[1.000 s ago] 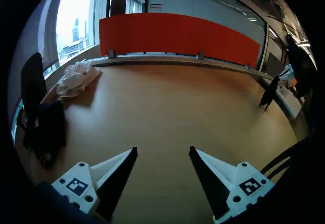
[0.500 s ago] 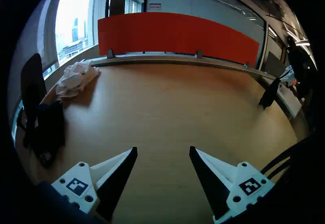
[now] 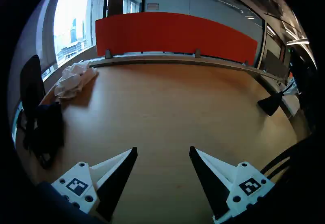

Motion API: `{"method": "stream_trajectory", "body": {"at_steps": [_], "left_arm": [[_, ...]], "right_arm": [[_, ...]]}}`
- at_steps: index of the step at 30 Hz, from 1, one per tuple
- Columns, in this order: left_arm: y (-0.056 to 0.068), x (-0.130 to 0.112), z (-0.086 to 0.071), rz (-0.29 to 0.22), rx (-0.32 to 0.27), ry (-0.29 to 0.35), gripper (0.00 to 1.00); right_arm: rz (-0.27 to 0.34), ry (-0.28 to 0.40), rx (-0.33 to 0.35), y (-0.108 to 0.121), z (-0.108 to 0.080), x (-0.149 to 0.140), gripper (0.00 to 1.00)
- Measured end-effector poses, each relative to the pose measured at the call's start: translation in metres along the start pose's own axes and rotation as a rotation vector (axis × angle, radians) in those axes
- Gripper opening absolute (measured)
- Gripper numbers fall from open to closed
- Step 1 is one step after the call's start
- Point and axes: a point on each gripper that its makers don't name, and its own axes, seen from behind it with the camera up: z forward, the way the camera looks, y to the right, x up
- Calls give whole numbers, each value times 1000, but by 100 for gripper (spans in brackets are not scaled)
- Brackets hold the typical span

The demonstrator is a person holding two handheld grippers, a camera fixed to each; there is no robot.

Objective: Fold towel

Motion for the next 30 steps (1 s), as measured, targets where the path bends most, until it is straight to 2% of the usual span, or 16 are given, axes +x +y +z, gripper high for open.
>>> {"method": "stream_trajectory", "body": {"at_steps": [11, 30], "left_arm": [[-1, 0, -2, 5, 1, 0, 95], [-5, -2, -4, 1, 9, -3, 95]], "right_arm": [[33, -87, 18, -14, 13, -48, 6], [57, -170, -1, -9, 27, -83, 6]]}}
